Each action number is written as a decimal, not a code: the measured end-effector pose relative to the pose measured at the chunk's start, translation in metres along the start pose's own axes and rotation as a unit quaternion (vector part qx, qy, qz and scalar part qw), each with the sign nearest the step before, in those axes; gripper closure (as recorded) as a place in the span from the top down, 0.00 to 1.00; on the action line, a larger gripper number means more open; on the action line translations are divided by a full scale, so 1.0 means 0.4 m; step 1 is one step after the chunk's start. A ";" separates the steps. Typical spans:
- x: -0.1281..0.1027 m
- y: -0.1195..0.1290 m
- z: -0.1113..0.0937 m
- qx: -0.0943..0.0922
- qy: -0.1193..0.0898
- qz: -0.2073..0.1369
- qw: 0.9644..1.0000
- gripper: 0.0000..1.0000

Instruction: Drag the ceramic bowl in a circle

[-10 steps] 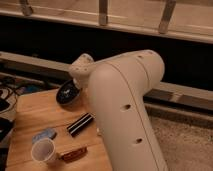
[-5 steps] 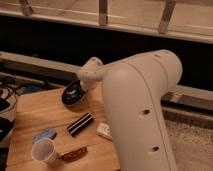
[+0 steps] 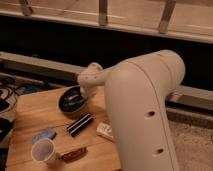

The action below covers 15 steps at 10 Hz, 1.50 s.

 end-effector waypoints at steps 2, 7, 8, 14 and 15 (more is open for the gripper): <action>0.011 0.061 0.005 -0.003 -0.001 -0.032 0.999 0.17; -0.053 0.109 0.032 0.001 -0.003 -0.032 0.999 0.17; -0.062 0.108 0.034 0.004 -0.003 -0.032 0.999 0.17; -0.026 0.002 0.018 0.019 -0.005 -0.028 0.999 0.17; -0.019 -0.010 0.016 0.021 -0.006 -0.030 0.999 0.17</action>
